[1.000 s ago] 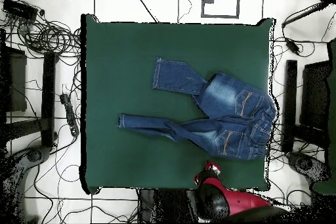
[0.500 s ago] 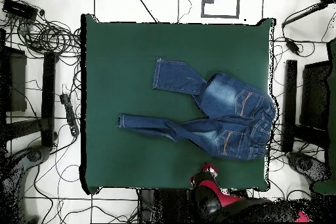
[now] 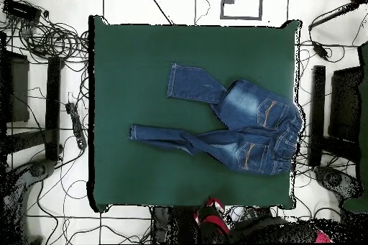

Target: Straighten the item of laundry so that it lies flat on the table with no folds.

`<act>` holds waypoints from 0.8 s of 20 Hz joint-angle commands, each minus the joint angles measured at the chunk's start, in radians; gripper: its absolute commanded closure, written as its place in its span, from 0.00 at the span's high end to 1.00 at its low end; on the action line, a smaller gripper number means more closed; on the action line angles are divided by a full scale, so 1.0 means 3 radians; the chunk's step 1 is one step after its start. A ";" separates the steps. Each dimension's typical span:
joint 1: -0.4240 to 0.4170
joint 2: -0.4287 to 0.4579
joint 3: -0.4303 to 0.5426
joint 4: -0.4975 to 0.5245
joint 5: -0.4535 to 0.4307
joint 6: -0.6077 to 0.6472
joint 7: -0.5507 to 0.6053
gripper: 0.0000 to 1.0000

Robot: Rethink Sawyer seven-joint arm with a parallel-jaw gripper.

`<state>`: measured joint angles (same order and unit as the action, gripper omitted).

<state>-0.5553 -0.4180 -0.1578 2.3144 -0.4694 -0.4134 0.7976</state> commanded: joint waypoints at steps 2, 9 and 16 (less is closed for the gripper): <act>0.0177 -0.0420 0.0125 0.0229 0.0379 0.0204 0.1109 0.00; 0.0376 -0.0656 0.0278 0.0288 0.0697 0.0432 0.1112 0.00; 0.0663 -0.0514 0.0350 0.0234 0.1026 0.0375 0.1202 0.00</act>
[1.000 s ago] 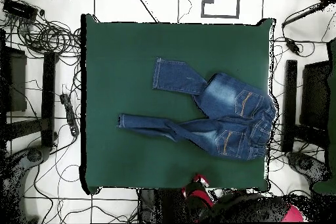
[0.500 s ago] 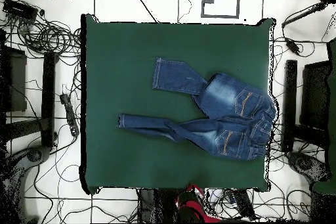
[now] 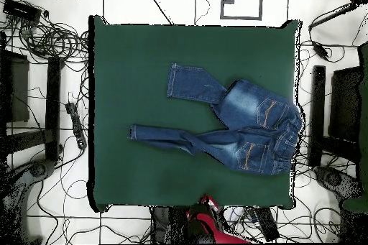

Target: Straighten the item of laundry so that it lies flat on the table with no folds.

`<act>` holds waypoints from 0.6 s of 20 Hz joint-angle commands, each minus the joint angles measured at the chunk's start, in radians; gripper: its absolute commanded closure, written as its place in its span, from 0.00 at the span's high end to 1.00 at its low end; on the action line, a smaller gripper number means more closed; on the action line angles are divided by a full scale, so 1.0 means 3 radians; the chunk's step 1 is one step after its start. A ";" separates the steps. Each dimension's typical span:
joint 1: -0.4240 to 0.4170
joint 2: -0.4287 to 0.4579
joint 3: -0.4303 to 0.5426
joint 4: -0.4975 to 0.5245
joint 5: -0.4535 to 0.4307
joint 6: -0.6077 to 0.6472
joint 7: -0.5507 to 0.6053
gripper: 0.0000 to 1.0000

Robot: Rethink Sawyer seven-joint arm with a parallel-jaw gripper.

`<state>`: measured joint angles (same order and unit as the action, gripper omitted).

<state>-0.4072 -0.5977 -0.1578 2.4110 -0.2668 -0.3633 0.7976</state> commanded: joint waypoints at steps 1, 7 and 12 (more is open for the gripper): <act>0.0232 0.0095 0.0358 -0.0092 0.0419 0.0213 0.1216 0.00; 0.0470 0.0340 0.0464 -0.0290 0.0705 0.0174 0.1230 0.00; 0.0595 0.0439 0.0552 -0.0428 0.0875 0.0232 0.1172 0.00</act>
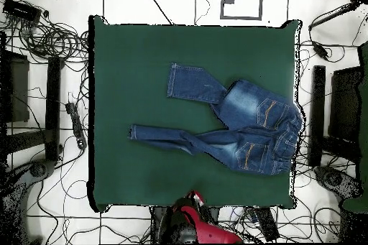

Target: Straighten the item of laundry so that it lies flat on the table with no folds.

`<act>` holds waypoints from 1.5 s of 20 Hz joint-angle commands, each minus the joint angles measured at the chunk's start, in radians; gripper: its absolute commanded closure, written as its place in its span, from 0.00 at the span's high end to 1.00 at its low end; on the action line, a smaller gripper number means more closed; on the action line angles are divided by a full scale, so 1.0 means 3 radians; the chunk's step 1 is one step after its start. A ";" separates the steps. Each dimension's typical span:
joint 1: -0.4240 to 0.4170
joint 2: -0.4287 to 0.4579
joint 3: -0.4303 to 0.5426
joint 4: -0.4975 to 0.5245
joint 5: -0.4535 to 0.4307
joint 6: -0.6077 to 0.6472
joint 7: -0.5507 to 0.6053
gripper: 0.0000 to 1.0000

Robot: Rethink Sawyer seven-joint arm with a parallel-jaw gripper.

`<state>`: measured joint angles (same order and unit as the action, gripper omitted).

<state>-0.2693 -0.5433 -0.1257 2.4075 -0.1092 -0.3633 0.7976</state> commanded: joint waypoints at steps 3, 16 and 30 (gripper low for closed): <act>0.0234 0.0215 0.0448 -0.0434 0.0466 0.0330 0.1126 0.00; 0.0499 0.0207 0.0469 -0.0493 0.0833 0.0447 0.1077 0.00; 0.0653 0.0259 0.0503 -0.0773 0.0883 0.0670 0.0891 0.00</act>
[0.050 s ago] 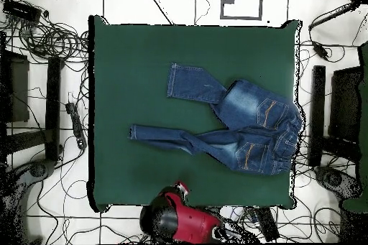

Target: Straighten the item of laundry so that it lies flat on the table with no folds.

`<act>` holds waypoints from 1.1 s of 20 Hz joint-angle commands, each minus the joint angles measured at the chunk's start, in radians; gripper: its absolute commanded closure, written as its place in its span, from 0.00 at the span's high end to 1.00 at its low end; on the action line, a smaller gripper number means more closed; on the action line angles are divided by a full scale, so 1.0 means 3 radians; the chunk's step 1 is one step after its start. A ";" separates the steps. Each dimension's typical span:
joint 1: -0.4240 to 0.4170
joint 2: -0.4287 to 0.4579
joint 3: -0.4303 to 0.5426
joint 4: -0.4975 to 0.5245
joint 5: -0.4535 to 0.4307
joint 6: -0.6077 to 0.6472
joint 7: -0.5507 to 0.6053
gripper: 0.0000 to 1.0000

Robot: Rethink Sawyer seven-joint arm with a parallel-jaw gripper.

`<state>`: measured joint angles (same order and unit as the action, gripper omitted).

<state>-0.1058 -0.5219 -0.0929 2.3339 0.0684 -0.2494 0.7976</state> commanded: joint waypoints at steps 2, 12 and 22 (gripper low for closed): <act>0.0113 0.0201 0.0401 -0.0554 0.0264 0.0287 0.0890 0.00; 0.0160 0.0304 0.0464 -0.0822 0.0228 0.0481 0.0804 0.00; 0.0444 0.0212 0.0320 -0.0910 0.0403 0.0776 0.0928 0.00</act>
<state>-0.0110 -0.4964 -0.0734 2.1774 0.1008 -0.1147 0.7976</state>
